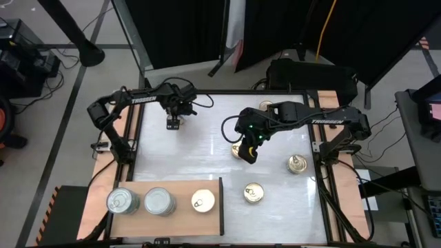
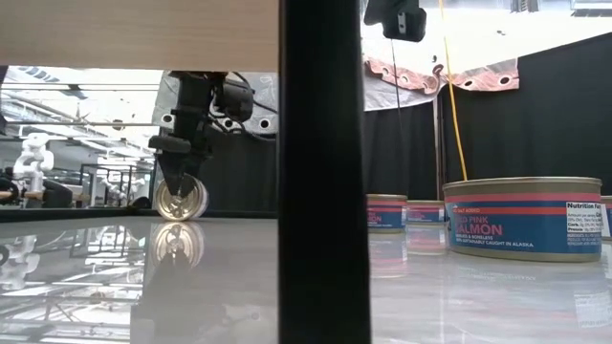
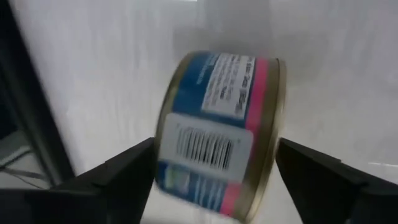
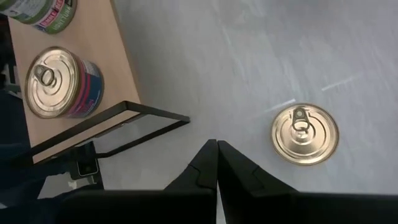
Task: Stack canned seafood by type on shelf
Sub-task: Stack the blue pink tuna can on top of the blue pink tuna can on the shelf
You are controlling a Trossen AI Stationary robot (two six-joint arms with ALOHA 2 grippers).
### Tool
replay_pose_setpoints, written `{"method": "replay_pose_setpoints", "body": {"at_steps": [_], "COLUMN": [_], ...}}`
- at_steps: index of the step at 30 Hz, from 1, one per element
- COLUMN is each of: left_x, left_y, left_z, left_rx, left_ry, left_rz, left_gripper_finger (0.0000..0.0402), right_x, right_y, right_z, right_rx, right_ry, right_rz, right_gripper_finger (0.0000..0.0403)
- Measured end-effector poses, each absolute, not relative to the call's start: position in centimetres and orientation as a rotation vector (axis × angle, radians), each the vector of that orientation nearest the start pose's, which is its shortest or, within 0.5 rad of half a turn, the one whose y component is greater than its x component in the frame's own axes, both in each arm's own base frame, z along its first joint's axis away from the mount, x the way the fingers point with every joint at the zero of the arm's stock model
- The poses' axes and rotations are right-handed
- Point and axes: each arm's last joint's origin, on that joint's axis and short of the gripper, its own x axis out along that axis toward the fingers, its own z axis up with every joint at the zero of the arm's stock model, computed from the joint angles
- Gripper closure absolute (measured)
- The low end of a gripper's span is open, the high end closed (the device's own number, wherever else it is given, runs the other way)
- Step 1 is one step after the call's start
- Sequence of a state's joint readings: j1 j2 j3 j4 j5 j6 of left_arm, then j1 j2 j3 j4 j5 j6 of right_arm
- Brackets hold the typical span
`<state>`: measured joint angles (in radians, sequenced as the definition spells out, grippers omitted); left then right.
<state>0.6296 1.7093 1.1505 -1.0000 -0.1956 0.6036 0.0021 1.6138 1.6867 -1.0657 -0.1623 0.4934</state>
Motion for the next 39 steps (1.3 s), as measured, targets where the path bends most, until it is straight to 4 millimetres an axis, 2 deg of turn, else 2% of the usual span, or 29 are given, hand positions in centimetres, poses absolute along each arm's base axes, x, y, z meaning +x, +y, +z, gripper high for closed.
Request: {"method": "replay_pose_setpoints", "body": {"at_steps": [4,9,15,18,21,25,29,34,39], "left_x": [24.1,24.2,24.0,24.0,24.2,24.5,24.4,23.3,21.4], "left_y": [17.9,17.6,17.5,17.3,16.9,16.2,14.6,11.3,7.6], "left_z": [17.8,17.5,17.5,17.7,19.2,23.0,29.5,38.1,44.5], "left_rx": [0.073,0.078,0.07,0.052,0.058,0.057,-0.028,-0.222,-0.487], "left_ry": [1.706,1.74,1.769,1.783,1.755,1.714,1.576,1.254,0.926], "left_rz": [0.166,0.152,0.179,0.189,0.211,0.239,0.263,0.224,0.153], "left_gripper_finger": [0.0108,0.0141,0.0215,0.0218,0.0218,0.0218,0.0218,0.0218,0.0218], "right_x": [32.4,32.4,32.4,32.2,31.6,30.3,28.6,26.7,25.3], "right_y": [0.6,0.7,0.7,0.8,0.9,0.9,0.9,0.9,0.6], "right_z": [36.4,36.4,36.4,36.6,37.4,38.7,40.4,42.3,43.8], "right_rx": [0.548,0.547,0.542,0.556,0.601,0.648,0.677,0.743,0.861], "right_ry": [1.01,1.012,1.011,1.008,0.994,0.953,0.893,0.803,0.677], "right_rz": [-0.106,-0.103,-0.104,-0.093,-0.054,-0.045,-0.043,-0.049,-0.158], "right_gripper_finger": [0.0403,0.0403,0.0403,0.0403,0.0403,0.0403,0.0403,0.0403,0.0403]}}
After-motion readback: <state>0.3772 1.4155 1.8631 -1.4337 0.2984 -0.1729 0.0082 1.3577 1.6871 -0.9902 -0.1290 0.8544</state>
